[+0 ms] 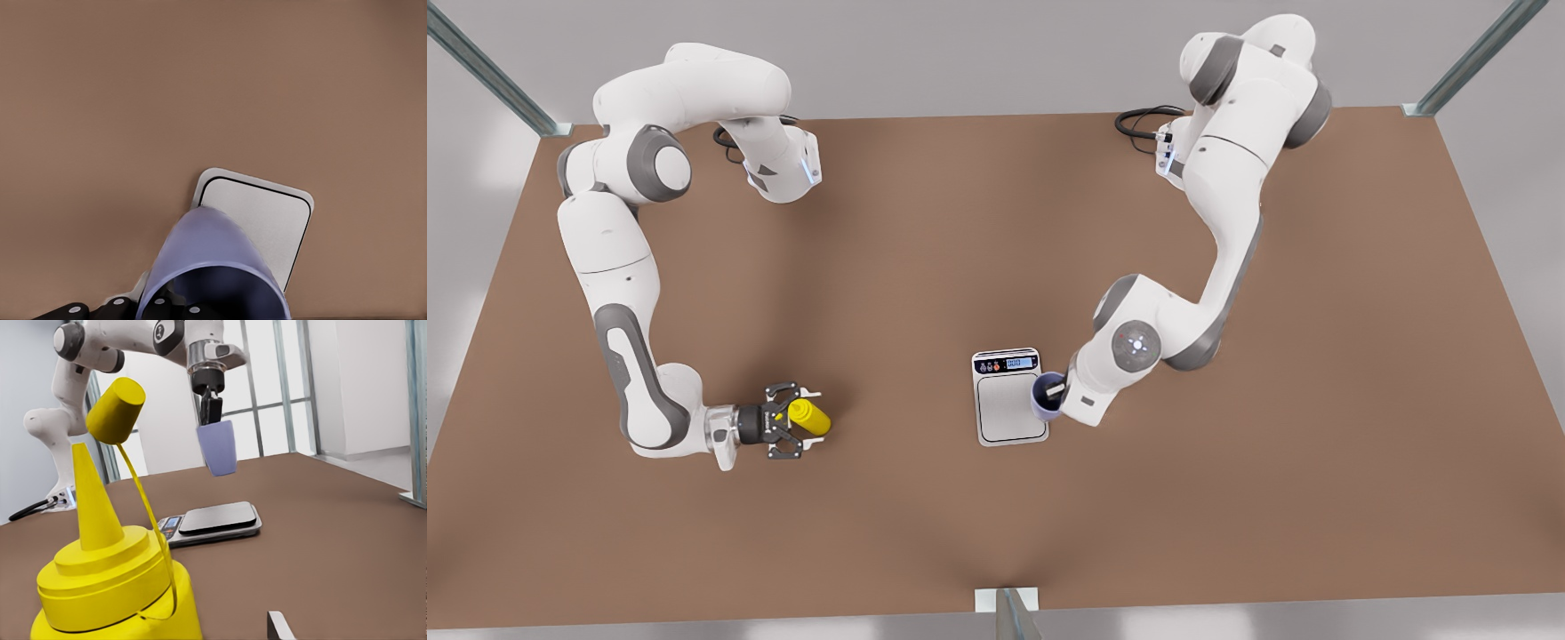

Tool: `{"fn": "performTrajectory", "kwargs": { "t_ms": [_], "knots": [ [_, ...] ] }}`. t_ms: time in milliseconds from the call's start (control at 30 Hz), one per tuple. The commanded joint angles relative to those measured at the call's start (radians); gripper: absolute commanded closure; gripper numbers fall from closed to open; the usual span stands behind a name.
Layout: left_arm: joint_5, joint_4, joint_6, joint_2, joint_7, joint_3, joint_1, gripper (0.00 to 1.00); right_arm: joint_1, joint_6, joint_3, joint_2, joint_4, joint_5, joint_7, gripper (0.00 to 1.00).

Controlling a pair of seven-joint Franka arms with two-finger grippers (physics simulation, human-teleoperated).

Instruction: Move cup to the weight, pick up sauce bottle, pour sauce

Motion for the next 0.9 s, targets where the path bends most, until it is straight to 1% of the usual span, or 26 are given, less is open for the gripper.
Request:
{"fn": "performTrajectory", "kwargs": {
  "t_ms": [0,33,67,100,133,233,367,400,433,500,533,600,700,767,800,833,867],
  "knots": [
    [-0.07,0.0,0.014,0.004,0.003,-0.003,-0.001,0.78,0.0,0.0,0.0,0.0,0.0,0.0,0.0,0.19],
    [-0.069,0.0,0.029,0.015,0.004,-0.006,-0.011,0.78,0.005,0.0,0.0,0.0,-0.001,0.0,0.0,0.31],
    [-0.069,0.0,0.048,0.022,0.004,-0.008,-0.021,0.78,0.005,0.0,0.0,0.0,0.0,0.0,-0.001,0.37],
    [-0.069,0.0,0.052,0.027,0.004,-0.008,-0.022,0.78,0.006,0.006,0.0,0.0,0.0,0.0,-0.001,0.4],
    [-0.069,0.0,0.075,0.033,0.004,-0.009,-0.024,0.78,0.006,0.018,0.0,0.0,0.0,0.0,-0.007,0.5],
    [-0.069,0.0,0.083,0.055,0.004,-0.015,-0.024,0.78,0.006,0.041,0.0,0.0,-0.001,-0.002,-0.001,0.55],
    [-0.067,0.0,0.083,0.058,0.004,-0.014,-0.024,0.77,0.006,0.043,0.0,-0.002,-0.001,-0.002,0.003,0.56],
    [-0.066,0.0,0.083,0.058,0.004,-0.015,-0.024,0.67,0.005,0.044,0.0,-0.003,-0.001,-0.005,0.025,0.56],
    [-0.067,0.0,0.083,0.061,0.004,-0.015,-0.024,0.6,0.003,0.043,0.0,-0.006,0.0,-0.012,0.046,0.56],
    [-0.067,0.0,0.083,0.062,0.004,-0.014,-0.024,0.02,0.002,0.038,0.0,-0.009,0.005,-0.014,0.063,0.56],
    [-0.067,0.0,0.083,0.064,0.004,-0.015,-0.024,0.0,0.0,0.038,0.0,-0.011,0.006,-0.014,0.065,0.56],
    [-0.067,0.0,0.083,0.064,0.007,-0.014,-0.024,0.0,0.006,0.035,0.002,-0.014,0.013,-0.014,0.072,0.56],
    [-0.066,0.0,0.083,0.064,0.01,-0.014,-0.024,0.0,0.026,0.034,0.011,-0.029,0.066,-0.061,0.2,0.57],
    [-0.067,0.0,0.083,0.064,0.01,-0.014,-0.024,0.0,0.061,0.037,0.011,-0.068,0.092,-0.066,0.246,0.56],
    [-0.066,0.0,0.083,0.062,0.01,-0.014,-0.024,0.0,0.072,0.037,0.012,-0.072,0.124,-0.092,0.292,0.56],
    [-0.066,0.0,0.081,0.058,0.009,-0.014,-0.024,0.0,0.112,0.037,0.011,-0.077,0.197,-0.118,0.31,0.56],
    [-0.07,-0.002,0.077,0.033,0.006,-0.012,-0.024,0.0,0.134,0.038,0.011,-0.078,0.223,-0.146,0.368,0.56]
  ]
}}
